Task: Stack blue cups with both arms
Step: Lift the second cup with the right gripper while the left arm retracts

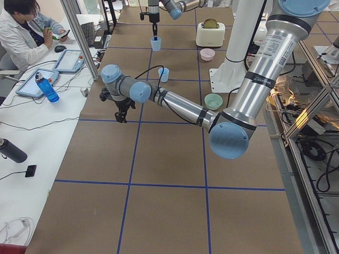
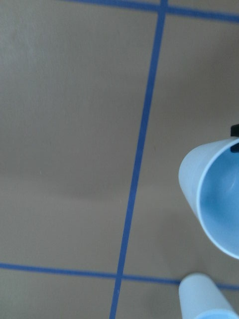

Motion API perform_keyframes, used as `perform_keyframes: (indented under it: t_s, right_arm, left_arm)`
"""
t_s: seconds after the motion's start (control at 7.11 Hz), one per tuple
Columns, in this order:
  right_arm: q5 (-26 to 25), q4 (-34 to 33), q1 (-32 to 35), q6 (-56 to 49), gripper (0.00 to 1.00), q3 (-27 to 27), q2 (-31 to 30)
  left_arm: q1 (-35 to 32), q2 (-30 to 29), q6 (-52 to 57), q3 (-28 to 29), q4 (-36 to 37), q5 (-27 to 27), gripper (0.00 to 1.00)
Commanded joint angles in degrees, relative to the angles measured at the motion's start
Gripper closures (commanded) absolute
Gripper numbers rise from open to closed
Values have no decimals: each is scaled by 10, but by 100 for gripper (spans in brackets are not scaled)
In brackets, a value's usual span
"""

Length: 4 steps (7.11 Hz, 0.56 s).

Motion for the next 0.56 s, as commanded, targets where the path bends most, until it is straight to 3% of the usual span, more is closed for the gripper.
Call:
perform_keyframes:
  t_s: [0.0, 0.14, 0.42]
  right_arm:
    - [-45, -57, -57, 67, 89, 10, 66]
    - [-73, -94, -88, 68, 89, 9, 97]
    - [-121, -105, -138, 96, 89, 1, 130]
  left_arm:
    - [-19, 42, 52, 1, -1, -1, 2]
    - [-25, 53, 69, 3, -1, -1, 2]
    - [-26, 67, 77, 9, -6, -2, 2]
